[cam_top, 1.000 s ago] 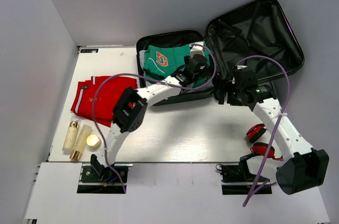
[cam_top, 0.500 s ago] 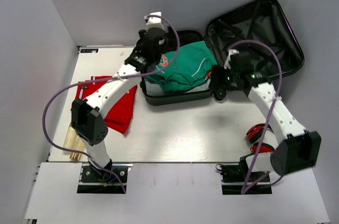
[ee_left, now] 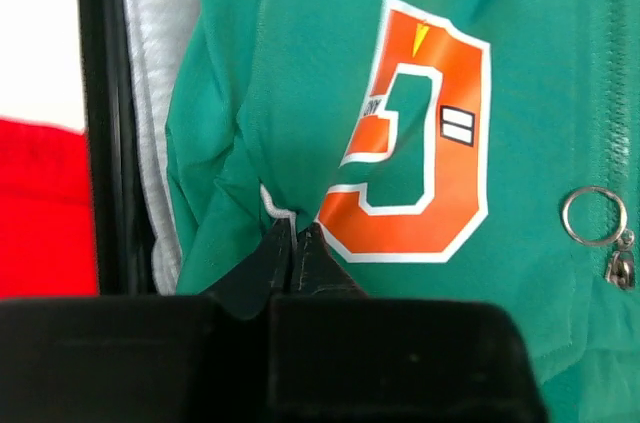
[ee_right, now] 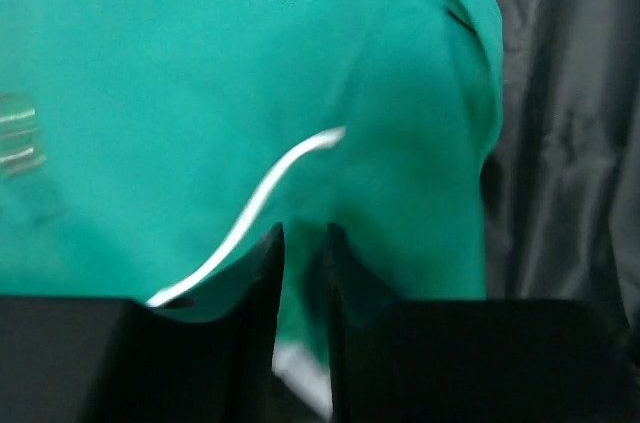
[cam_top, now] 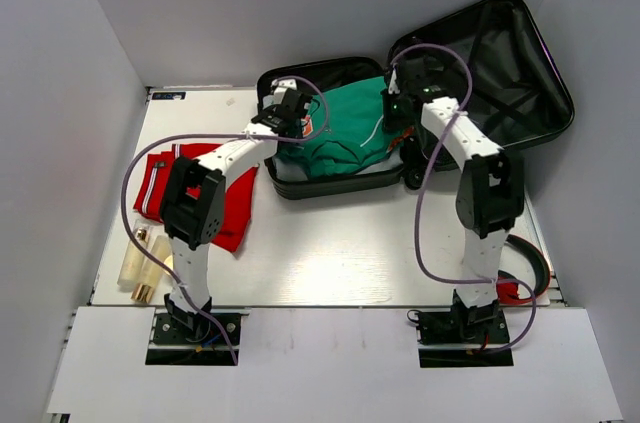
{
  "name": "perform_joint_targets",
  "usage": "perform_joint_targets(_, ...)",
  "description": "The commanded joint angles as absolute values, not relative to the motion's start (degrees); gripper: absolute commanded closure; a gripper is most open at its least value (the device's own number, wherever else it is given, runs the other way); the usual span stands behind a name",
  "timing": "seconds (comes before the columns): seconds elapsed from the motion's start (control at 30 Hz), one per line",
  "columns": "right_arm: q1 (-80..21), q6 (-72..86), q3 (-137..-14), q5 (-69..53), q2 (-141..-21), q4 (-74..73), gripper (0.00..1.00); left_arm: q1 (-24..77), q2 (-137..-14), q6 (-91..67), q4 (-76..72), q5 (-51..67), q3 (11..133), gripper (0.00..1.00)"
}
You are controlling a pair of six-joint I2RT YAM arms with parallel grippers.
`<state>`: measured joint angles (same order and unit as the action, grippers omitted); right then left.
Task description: Pack the luggage
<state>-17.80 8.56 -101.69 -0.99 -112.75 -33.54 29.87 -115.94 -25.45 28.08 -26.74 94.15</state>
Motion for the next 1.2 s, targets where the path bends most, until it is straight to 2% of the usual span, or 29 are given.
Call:
perform_joint_targets(0.0, -17.75, 8.96, -104.33, 4.91, -116.88, -36.91, 0.80, 27.69, -113.03, -32.14, 40.58, -25.93, 88.17, 0.99)
perform_joint_targets(0.13, -18.10, 9.23, -103.11, 2.91, -121.89, -39.02, 0.87, 26.46, -111.88, -34.71, 42.36, -26.10, 80.62, 1.00)
perform_joint_targets(0.23, -18.37, 10.80, -99.86, -1.12, -124.10, -38.15, 0.88, 25.67, -112.67, -36.82, 44.46, -26.81, 80.59, 1.00)
perform_joint_targets(0.5, -18.89, 10.11, -96.50, 2.64, -124.28, -39.20, 0.88, 24.52, -114.00, -37.27, 45.62, -26.46, 83.67, 0.98)
perform_joint_targets(0.53, -18.72, 8.72, -96.68, 2.64, -121.93, -39.20, 0.81, 24.43, -112.43, -35.00, 44.40, -26.19, 85.06, 0.89)
perform_joint_targets(0.6, -18.72, 6.96, -98.87, 2.20, -120.33, -39.81, 0.77, 24.70, -111.45, -33.14, 41.32, -25.31, 86.13, 0.76)
perform_joint_targets(0.63, -18.81, 6.86, -99.57, 1.50, -117.80, -40.34, 0.69, 24.87, -109.27, -29.92, 40.53, -24.96, 88.05, 0.60)
perform_joint_targets(0.7, -18.72, 5.37, -103.53, 0.62, -116.11, -41.13, 0.61, 25.22, -107.67, -26.39, 37.45, -23.21, 91.03, 0.44)
perform_joint_targets(0.73, -18.55, 5.27, -104.32, -1.73, -113.67, -41.31, 0.50, 25.31, -105.66, -25.06, 36.83, -22.51, 91.84, 0.35)
perform_joint_targets(0.77, -18.72, 4.84, -106.68, -2.63, -112.77, -41.31, 0.44, 25.40, -104.51, -21.66, 35.96, -22.07, 92.63, 0.20)
perform_joint_targets(0.83, -18.63, 4.13, -108.10, -4.38, -110.22, -41.05, 0.29, 25.31, -101.35, -18.47, 35.68, -19.08, 95.44, 0.12)
perform_joint_targets(0.87, -18.63, 4.48, -107.93, -5.44, -108.56, -40.87, 0.14, 25.40, -99.42, -15.06, 37.08, -18.90, 96.23, 0.01)
perform_joint_targets(0.9, -18.72, 4.83, -107.06, -6.32, -106.72, -39.65, 0.10, 25.40, -98.45, -13.46, 37.44, -17.16, 96.76, 0.00)
perform_joint_targets(1.0, -18.72, 6.93, -102.25, -11.85, -101.79, -36.58, 0.10, 24.97, -92.74, -9.67, 42.34, -17.22, 95.72, 0.00)
perform_joint_targets(1.13, -18.37, 9.05, -97.21, -13.80, -96.77, -35.24, 0.10, 23.56, -82.37, -10.46, 46.85, -19.15, 83.11, 0.00)
perform_joint_targets(1.17, -18.46, 9.49, -96.51, -13.28, -95.11, -35.24, 0.10, 23.38, -76.44, -10.20, 47.02, -18.90, 80.45, 0.00)
